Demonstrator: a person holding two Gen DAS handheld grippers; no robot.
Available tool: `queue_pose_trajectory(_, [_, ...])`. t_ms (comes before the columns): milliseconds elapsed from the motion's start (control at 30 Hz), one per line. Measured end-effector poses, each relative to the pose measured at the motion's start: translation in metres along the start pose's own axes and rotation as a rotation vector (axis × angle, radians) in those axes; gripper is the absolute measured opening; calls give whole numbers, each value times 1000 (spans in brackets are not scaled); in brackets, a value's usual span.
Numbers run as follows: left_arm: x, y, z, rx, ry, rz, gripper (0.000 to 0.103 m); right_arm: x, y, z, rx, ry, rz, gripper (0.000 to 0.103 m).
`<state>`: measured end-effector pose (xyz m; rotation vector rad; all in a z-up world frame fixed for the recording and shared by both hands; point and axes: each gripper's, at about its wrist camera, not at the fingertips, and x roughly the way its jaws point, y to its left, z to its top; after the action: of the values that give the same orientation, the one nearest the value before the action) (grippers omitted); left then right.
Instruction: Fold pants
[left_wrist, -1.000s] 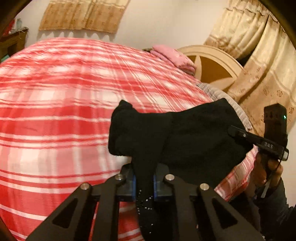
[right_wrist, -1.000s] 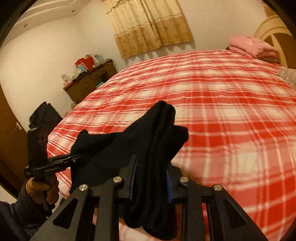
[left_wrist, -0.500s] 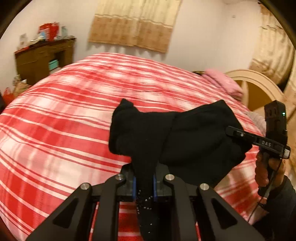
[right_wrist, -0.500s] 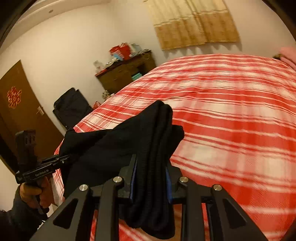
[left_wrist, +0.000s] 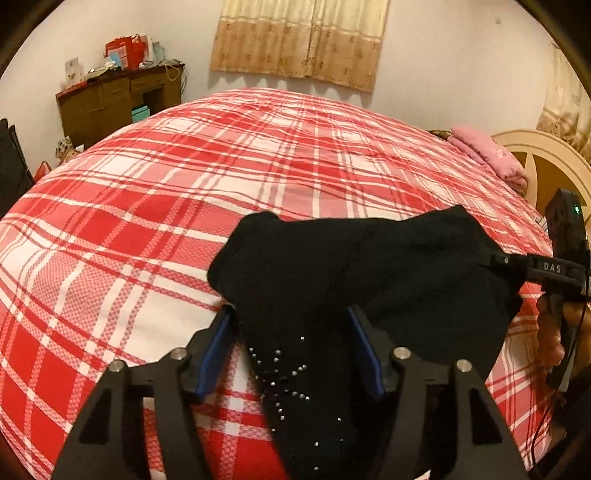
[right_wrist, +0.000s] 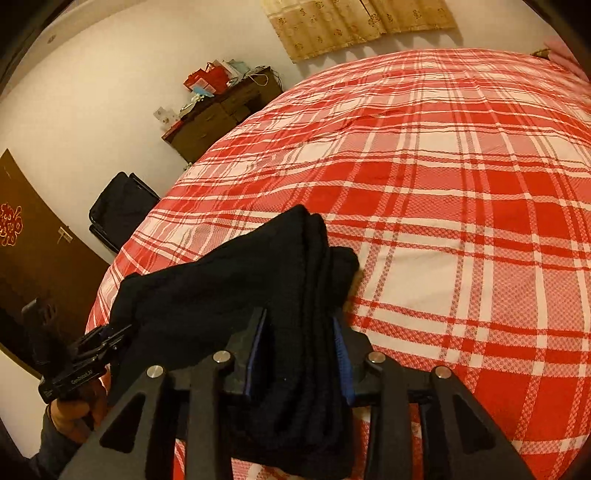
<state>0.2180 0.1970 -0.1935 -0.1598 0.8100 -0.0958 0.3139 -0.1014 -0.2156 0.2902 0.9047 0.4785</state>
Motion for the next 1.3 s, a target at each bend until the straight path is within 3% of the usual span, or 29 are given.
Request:
queue_pose_trajectory(167, [-5, -1, -3, -7, 2, -17, 65, 0, -2, -1, 25, 2, 8, 35])
queue_pose_trajectory(200, [-5, -2, -4, -1, 5, -28, 62, 0, -3, -1, 29, 4, 16, 35])
queue_pose_trajectory(267, [-6, -6, -4, 9, 4, -51, 46, -2, -1, -1, 19, 1, 12, 34])
queue_pose_trajectory(500, [-5, -9, -4, 11, 0, -37, 45, -1, 6, 0, -12, 1, -39, 34])
queue_pose_trajectory(633, [-7, -11, -5, 17, -5, -7, 53, -1, 4, -1, -6, 7, -46, 34])
queue_pose_trajectory(700, [-9, -10, -6, 17, -9, 31, 66, -1, 2, -1, 1, 12, -50, 36])
queue_pose_trajectory(733, [-9, -9, -6, 15, -8, 41, 73, 0, 1, -1, -1, 15, -65, 44])
queue_pose_trajectory(767, [-10, -8, -7, 13, -4, 44, 74, 0, 1, -1, -6, 13, -84, 52])
queue_pose_trajectory(867, [-16, -5, -8, 16, 10, 48, 75, -8, 1, -2, -27, -14, -130, 60])
queue_pose_trajectory(1133, [-57, -6, -19, 64, 0, 149, 75, -62, 24, -21, -64, -122, -391, 62])
queue_pose_trajectory(1300, [-100, -19, -25, 97, -62, 146, 75, -109, 66, -43, -124, -226, -441, 64])
